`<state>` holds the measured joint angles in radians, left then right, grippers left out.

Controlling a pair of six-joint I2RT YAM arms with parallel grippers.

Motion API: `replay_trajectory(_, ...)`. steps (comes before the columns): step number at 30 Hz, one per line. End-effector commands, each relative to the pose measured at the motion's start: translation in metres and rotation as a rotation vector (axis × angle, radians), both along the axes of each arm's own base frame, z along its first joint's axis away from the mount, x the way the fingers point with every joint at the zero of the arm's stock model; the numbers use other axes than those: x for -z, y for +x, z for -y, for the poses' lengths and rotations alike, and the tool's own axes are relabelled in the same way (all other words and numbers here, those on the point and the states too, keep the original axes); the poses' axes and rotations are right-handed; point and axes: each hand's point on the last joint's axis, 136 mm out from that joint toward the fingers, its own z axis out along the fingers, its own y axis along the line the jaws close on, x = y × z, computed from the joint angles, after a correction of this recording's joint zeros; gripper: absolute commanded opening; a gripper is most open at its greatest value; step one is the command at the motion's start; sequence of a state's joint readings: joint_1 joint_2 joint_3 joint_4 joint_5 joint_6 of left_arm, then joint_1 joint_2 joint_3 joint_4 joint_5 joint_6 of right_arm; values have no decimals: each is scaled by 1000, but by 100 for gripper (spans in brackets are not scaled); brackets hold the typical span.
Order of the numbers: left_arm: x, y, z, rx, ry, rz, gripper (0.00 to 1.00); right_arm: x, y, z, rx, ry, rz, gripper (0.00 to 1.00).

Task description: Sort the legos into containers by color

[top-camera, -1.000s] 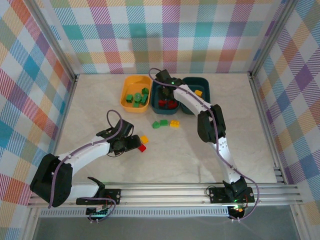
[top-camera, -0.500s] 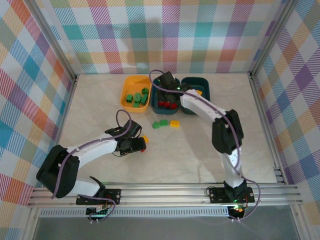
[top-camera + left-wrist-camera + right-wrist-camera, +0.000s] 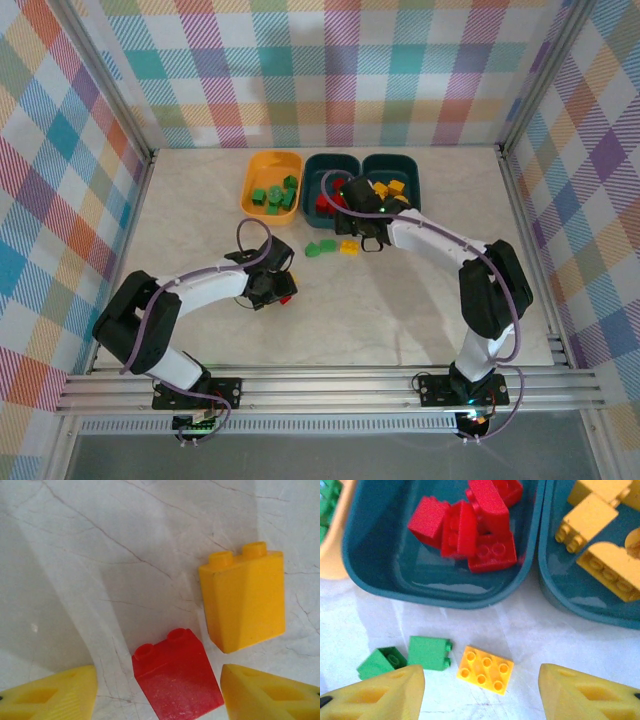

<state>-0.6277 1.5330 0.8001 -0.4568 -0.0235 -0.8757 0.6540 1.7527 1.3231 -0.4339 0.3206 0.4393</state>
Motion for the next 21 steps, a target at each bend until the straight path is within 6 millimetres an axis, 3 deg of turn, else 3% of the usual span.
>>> replay_trajectory(1,4,8,17,-11,-44,-4,61,-20,-1,-2,9,70,46,62)
replay_trajectory(6,10,4,14,-14,-29,-22,52,-14,-4,-3,4,78,29,62)
replay_trajectory(12,14,4,12,17,-5,-26,50,-16,-8,-7,-7,110,22,61)
replay_trajectory(21,6,25,17,170,65,47,35,-20,-21,7,-5,91,36,62)
